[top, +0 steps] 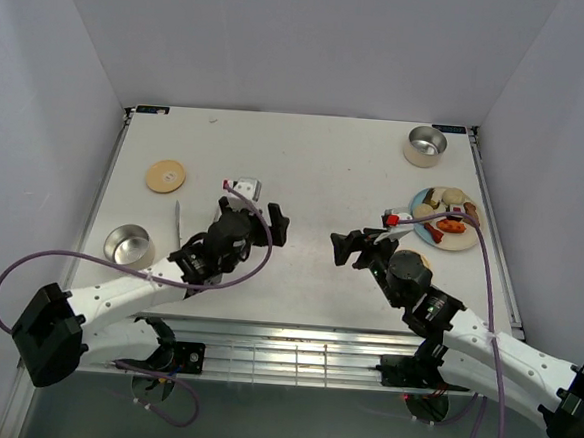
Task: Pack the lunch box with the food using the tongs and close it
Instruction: Move the plate to the center of the board.
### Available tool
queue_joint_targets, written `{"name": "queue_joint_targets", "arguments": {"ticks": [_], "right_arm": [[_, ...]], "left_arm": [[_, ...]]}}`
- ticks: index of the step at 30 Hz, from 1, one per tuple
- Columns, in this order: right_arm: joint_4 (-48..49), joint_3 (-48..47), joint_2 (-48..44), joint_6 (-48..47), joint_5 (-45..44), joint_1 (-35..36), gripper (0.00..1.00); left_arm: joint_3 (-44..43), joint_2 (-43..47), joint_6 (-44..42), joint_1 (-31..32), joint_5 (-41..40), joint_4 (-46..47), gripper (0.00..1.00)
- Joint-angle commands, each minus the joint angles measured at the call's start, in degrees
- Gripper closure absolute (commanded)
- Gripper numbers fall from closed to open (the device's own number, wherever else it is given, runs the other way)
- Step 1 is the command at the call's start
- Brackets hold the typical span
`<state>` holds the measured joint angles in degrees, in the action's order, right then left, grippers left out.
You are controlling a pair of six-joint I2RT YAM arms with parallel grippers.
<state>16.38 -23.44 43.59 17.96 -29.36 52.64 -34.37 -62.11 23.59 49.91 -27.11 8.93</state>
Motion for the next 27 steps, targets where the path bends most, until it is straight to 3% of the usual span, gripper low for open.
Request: {"name": "queue_joint_targets", "arguments": {"ticks": [1, 4, 11, 17, 23, 27], "right_arm": [[3.48, 0.42, -1.05, -1.08, 0.10, 0.18, 0.10], [3.13, -0.20, -0.88, -1.61, 0.19, 0.18, 0.10], [-3.54, -8.10, 2.63, -4.85, -5.25, -0.34, 0.10], [-10.76, -17.42, 5.54, -4.69, 0.51, -9.48, 0.10], [-11.63, -17.60, 4.39, -6.09, -0.33, -12.91, 0.10], [-11.11, -20.06, 8.77, -6.00, 2.02, -20.54, 0.10]], "left_arm": [[-7.54, -2.75, 4.07, -7.68, 4.94, -6.19, 0.03], [-10.45, -5.29, 7.68, -14.11, 11.53, -12.34, 0.03], [-5.90, -4.08, 8.57, -14.32, 14.89, -10.69, 0.06], [-0.88, -1.97, 6.82, -9.23, 12.81, -5.59, 0.07], [3.34, 1.90, 3.65, -4.47, 9.54, -0.85, 0.07], [4.23, 3.13, 3.56, -4.47, 9.45, -0.14, 0.06]]}}
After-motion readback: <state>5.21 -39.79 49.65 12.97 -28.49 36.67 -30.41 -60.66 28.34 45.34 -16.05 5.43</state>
